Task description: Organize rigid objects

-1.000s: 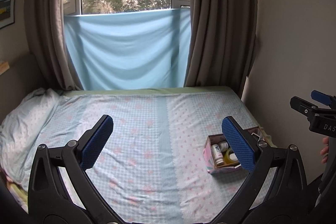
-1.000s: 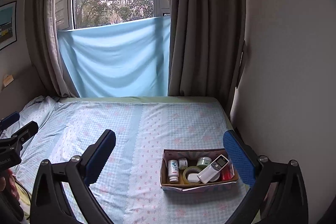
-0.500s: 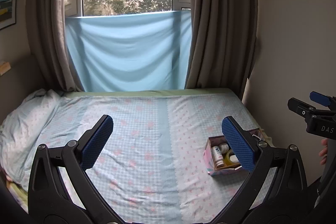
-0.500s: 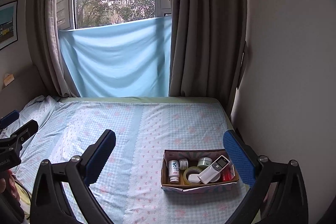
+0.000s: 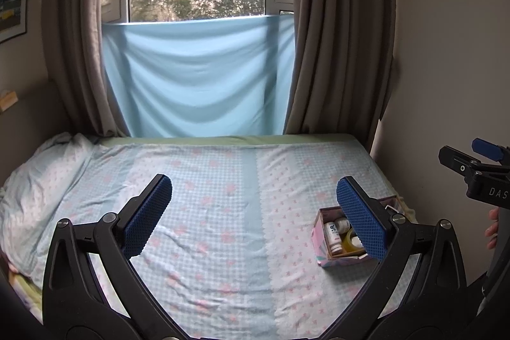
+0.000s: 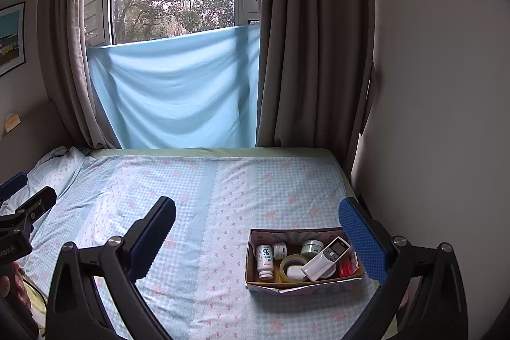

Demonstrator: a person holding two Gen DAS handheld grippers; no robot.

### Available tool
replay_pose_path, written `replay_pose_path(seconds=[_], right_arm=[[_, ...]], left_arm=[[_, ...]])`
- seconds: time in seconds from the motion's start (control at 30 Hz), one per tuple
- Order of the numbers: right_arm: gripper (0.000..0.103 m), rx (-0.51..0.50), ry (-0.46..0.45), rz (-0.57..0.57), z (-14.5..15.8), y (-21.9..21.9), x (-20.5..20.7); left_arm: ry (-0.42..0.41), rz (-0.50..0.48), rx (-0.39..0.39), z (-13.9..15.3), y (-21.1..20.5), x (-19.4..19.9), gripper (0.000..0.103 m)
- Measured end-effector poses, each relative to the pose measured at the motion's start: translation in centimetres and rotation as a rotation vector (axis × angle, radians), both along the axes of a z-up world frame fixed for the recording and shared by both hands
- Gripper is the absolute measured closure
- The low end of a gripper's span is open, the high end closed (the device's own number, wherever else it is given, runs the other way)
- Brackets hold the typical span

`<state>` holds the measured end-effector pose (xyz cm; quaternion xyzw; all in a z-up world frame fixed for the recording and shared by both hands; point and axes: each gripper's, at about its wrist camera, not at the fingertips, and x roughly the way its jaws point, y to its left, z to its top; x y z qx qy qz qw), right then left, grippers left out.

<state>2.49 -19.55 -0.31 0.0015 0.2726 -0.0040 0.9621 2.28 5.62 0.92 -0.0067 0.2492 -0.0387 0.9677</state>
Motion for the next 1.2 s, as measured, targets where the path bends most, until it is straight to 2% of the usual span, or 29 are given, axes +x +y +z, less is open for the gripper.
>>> replay_pose_path(seconds=[0.33,0.53,0.67,0.87,0.97,1.2], right_arm=[[0.001,-0.004,0.002,-0.009,-0.3,0.2,0.3],[0.001,-0.009,-0.001,-0.016,-0.3,0.4,0.4],[0.001,-0.008,0.001,-0.014,-0.3,0.3,0.4],[0.001,-0.010,0.007,-0.015,-0.4,0.8,0.5],[0.001,-0.009,0.015,-0.017,-0.5,1.0,0.7],[0.001,-0.005,0.051,-0.023,-1.2,1.7,1.8]], left_arm=[[-0.012,0.002,0.003,-0.1,0.1,0.1,0.000],[-0.027,0.029,0.060,-0.2,-0.4,0.0,0.000],[-0.046,0.020,0.030,-0.1,0.0,-0.2,0.000],[-0.039,0.060,0.014,-0.5,0.7,0.3,0.000],[-0.042,0.033,-0.012,-0.8,1.1,0.3,0.000],[-0.044,0.031,-0.002,-1.0,1.7,0.6,0.000]])
